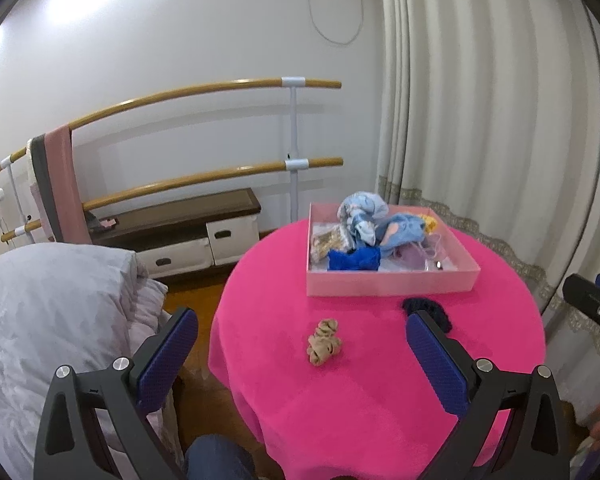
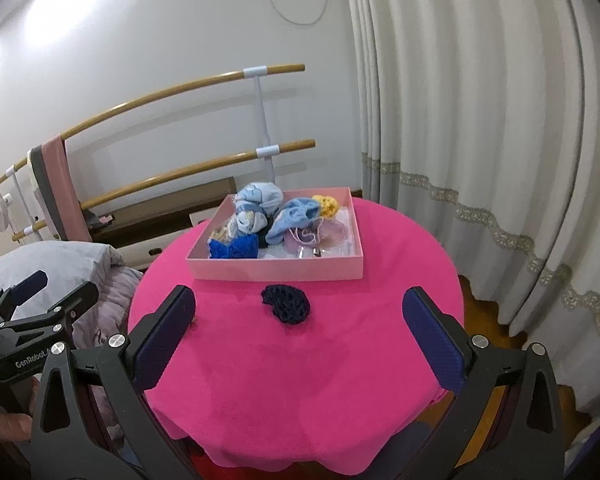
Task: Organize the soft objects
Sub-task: 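Grasp the beige scrunchie with the left tool while the right tool grasps the navy scrunchie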
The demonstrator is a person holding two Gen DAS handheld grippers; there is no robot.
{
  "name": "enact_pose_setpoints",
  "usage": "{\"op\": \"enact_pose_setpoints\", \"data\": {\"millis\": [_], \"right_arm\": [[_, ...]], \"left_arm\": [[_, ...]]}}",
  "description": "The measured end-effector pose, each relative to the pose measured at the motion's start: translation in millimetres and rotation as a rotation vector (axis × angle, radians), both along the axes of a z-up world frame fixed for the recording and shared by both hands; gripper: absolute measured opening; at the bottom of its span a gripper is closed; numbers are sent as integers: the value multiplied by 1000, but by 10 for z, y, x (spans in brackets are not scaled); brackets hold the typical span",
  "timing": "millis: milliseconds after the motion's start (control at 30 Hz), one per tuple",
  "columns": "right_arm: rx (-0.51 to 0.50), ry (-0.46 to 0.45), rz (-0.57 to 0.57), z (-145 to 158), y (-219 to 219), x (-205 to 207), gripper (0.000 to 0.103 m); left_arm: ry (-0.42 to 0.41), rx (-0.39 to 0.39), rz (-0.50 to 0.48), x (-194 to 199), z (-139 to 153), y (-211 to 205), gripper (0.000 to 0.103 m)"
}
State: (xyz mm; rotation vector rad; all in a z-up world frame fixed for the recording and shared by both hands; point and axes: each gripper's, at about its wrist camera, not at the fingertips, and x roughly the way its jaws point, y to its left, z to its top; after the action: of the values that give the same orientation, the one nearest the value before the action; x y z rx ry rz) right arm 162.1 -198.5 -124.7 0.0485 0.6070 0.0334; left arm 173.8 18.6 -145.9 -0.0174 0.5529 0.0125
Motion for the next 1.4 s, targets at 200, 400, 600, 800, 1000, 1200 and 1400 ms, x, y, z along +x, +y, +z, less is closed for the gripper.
{"op": "enact_pose_setpoints", "data": {"millis": [200, 400, 600, 800, 1000, 1200, 1400], "right_arm": [[-2, 64, -14, -256, -68, 238, 103], [-1, 149, -13, -569, -95, 565, 103], [3, 228, 5, -877, -78, 927, 103], [3, 295, 45, -1179, 7, 1236, 103], [-8, 346, 83, -1460, 122, 1504, 103], [-25, 364, 90, -1629, 205, 1650, 87], [-70, 336, 108, -1625, 283, 1641, 31]], "left_arm": [[75, 1, -10, 342, -322, 29, 103], [148, 5, -15, 773, -628, 47, 103], [232, 23, -5, 1338, -1023, 15, 103], [294, 37, -5, 1830, -1349, -20, 103], [319, 4, -27, 2044, -1546, -20, 86], [324, -13, -54, 2112, -1553, -16, 61], [332, -37, -67, 2163, -1493, 12, 22]]}}
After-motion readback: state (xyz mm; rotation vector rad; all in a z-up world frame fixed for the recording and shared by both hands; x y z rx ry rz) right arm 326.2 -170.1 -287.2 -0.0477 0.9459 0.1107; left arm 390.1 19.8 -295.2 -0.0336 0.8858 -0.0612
